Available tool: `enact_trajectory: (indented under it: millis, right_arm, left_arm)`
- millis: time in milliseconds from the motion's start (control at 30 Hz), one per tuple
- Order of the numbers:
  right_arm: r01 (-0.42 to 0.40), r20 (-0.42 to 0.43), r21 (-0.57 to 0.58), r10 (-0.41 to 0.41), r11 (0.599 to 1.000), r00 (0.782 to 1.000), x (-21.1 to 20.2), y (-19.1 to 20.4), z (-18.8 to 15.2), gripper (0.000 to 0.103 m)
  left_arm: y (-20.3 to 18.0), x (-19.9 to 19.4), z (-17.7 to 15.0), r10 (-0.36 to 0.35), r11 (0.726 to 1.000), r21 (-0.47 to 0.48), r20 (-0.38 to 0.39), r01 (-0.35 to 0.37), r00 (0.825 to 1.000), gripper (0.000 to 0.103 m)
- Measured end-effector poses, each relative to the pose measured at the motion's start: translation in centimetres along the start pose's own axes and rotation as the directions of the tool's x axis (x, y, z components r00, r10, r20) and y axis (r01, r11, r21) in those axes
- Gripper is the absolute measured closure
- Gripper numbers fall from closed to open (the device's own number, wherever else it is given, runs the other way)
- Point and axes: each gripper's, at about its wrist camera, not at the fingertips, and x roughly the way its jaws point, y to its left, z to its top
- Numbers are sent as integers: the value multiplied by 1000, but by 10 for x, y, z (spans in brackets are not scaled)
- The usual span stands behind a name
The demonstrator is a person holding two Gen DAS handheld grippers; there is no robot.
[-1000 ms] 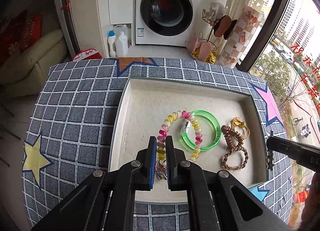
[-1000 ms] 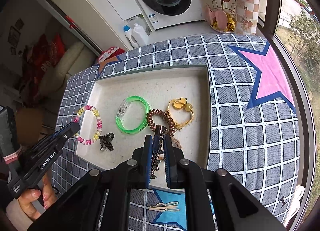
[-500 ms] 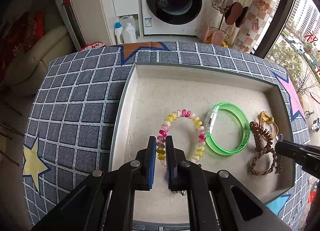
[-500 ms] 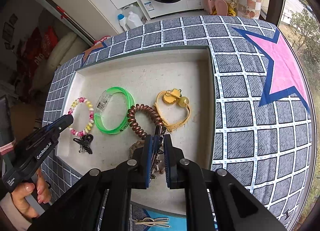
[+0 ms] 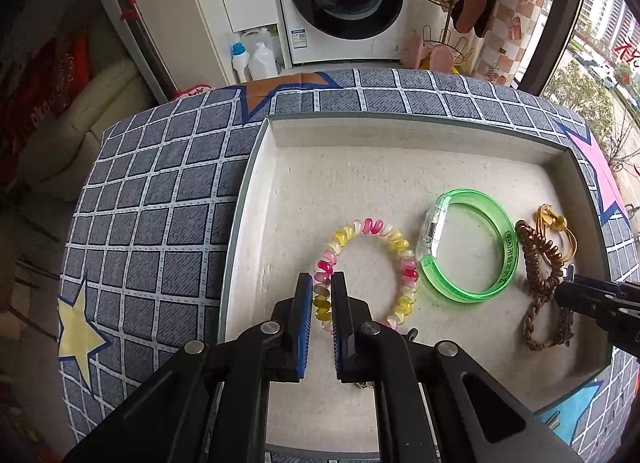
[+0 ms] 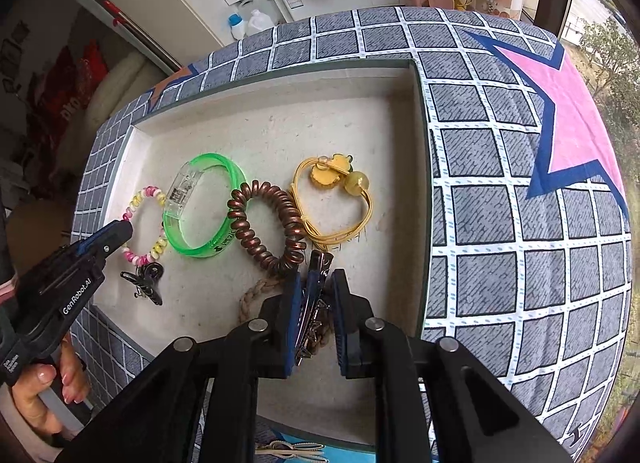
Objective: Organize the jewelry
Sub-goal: 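Carry the beaded bracelet and silver hair clip into the tray and open both tools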
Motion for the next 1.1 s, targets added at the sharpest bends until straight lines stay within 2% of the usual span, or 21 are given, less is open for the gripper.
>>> enact_trajectory:
  millis: [33, 67, 100, 333, 567, 667, 833, 867, 900, 933, 967, 1033, 1100]
  right_arm:
    - [-9, 3, 1, 9, 1000, 1000, -1, 1, 0, 71]
    - [-7, 7, -1, 7, 1000, 1000, -2, 2, 0, 57]
    - [-5, 16, -4, 5, 1000, 1000, -4, 2, 0, 52]
    - [-64, 52, 15, 63, 998, 997, -19, 3, -1, 51]
    - [-109, 82, 20, 107, 994, 991, -31, 5, -2, 41]
    - [-131, 98, 27, 128, 991, 987, -36, 6, -3, 33]
    - [-143, 124, 20, 139, 990, 982, -47, 10, -6, 32]
    - [-144, 128, 19, 140, 989, 982, -49, 10, -7, 30]
    - [-144, 131, 18, 140, 989, 981, -51, 12, -8, 23]
    - [-145, 137, 17, 141, 989, 980, -52, 13, -9, 19]
    - [-146, 142, 19, 142, 989, 980, -53, 13, -10, 19]
    - [-148, 143, 27, 143, 989, 979, -55, 13, -13, 19]
    - [-145, 146, 37, 138, 989, 980, -57, 12, -16, 19]
  left_arm:
    - [0, 0, 0, 0, 1000, 0, 0, 0, 1000, 82]
    - [0, -1, 0, 0, 1000, 0, 1, 0, 1000, 82]
    - [0, -2, 0, 0, 1000, 1, 4, 0, 1000, 82]
    - [-3, -13, 1, 4, 1000, 14, 35, -4, 999, 82]
    - [0, -19, 2, -20, 1000, 13, 53, 19, 998, 82]
    - [1, -24, 1, -36, 999, 15, 63, 35, 997, 82]
    - [4, -31, 2, -51, 999, 9, 79, 50, 996, 80]
    - [4, -33, 2, -49, 999, 9, 81, 48, 995, 69]
    - [4, -34, 2, -42, 999, 6, 82, 42, 996, 10]
    - [5, -38, 1, -20, 1000, -8, 102, 20, 995, 0]
    - [6, -43, -1, -4, 1000, -14, 132, 6, 991, 0]
    - [7, -45, -1, -27, 999, -14, 125, 29, 992, 0]
    - [7, -46, -3, -16, 1000, -13, 127, 17, 992, 0]
